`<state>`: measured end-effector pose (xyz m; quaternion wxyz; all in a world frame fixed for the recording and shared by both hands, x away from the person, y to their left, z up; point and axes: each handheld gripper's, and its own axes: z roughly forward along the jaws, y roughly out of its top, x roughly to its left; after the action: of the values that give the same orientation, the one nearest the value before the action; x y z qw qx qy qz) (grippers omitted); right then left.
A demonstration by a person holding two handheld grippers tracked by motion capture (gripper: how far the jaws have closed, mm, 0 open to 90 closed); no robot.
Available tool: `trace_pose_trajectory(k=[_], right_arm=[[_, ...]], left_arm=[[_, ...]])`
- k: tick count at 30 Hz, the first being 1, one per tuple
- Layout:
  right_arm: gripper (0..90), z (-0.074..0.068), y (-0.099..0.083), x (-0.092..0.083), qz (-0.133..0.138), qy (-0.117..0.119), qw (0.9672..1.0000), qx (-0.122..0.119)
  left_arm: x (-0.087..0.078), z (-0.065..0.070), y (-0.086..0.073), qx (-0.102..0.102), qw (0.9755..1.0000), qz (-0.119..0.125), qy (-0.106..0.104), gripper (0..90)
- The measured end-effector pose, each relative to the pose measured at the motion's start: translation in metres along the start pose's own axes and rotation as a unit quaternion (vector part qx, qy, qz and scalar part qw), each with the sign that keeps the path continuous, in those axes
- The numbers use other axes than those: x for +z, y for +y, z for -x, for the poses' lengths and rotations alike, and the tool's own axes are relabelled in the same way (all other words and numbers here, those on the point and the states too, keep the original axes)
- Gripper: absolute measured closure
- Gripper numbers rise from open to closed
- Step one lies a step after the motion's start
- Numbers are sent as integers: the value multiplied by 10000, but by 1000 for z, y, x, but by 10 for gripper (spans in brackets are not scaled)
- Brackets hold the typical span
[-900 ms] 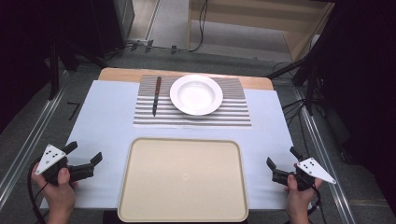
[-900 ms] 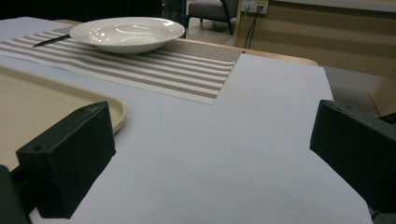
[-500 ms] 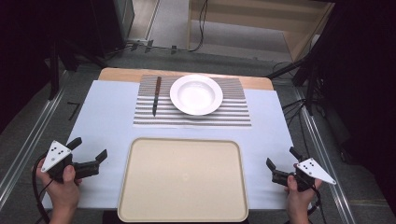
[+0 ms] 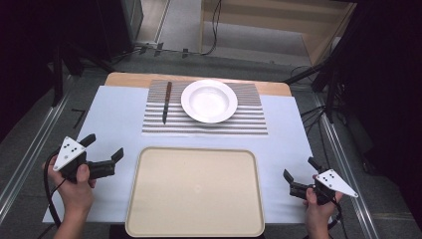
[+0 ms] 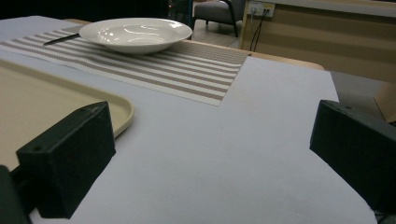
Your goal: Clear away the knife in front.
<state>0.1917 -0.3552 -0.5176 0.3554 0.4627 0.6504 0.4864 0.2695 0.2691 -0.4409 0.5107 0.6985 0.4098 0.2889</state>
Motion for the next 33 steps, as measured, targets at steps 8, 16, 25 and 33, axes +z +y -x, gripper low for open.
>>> trace_pose_trajectory(k=[8, 16, 25, 33], right_arm=[[0, 0, 0, 0, -8, 4, 10000, -4], [0, 0, 0, 0, -2, 8, 10000, 2], [0, 0, 0, 0, -29, -15, 10000, 6], [0, -1, 0, 0, -29, 0, 10000, -3]], left_arm=[[20, 6, 21, 113, 9999, 51, -84, 0], [46, 9, 36, 167, 9997, 25, -176, 0], [77, 8, 47, -5, 9993, -36, -363, 0], [101, 5, 61, -68, 9991, -50, -415, 0]])
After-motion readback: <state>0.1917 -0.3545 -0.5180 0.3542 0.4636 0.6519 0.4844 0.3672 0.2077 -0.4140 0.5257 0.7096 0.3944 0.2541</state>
